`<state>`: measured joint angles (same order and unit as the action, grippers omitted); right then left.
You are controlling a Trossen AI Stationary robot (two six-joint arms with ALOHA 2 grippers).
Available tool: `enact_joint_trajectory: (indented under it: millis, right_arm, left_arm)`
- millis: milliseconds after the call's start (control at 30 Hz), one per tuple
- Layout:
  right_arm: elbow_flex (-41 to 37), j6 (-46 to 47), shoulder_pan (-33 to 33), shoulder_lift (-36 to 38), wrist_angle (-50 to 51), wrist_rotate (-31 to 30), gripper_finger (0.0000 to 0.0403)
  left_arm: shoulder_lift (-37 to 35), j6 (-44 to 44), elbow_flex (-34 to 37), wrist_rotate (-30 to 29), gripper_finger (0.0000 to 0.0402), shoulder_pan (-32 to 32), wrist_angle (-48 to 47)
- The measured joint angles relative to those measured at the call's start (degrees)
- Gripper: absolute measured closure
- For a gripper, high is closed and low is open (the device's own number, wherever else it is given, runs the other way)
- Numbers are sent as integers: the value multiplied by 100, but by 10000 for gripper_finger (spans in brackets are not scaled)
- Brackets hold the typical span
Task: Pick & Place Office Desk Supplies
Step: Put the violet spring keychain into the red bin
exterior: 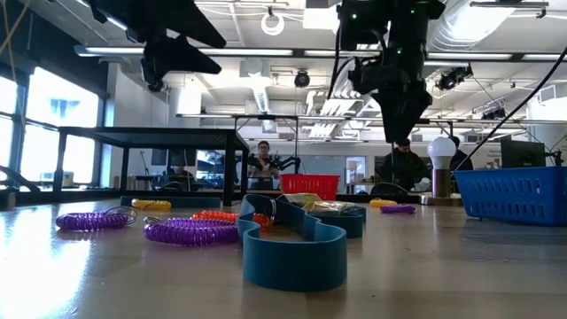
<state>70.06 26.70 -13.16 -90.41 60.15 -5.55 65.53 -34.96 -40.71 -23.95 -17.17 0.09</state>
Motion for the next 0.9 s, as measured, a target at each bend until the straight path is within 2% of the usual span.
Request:
enact_joint_trajectory:
  millis: [133,233,400,600,900]
  right_arm:
    - [0,-3,-238,3,174,42,229]
    - [0,-2,-382,11,371,254,242]
    - [0,-127,-425,0,141,254,252]
    - [-30,-144,-403,-2,-94,264,242]
    - [-985,27,-412,-2,-1199,450,237]
  left_arm:
    - [1,-39,0,1003,208,566,-67]
    - [0,57,0,1376,208,1002,-143]
    - [-1,110,0,1437,208,1445,-417]
    - [-8,503,0,1441,208,1650,-669]
    - [-8,823,0,1736,208,2023,-648]
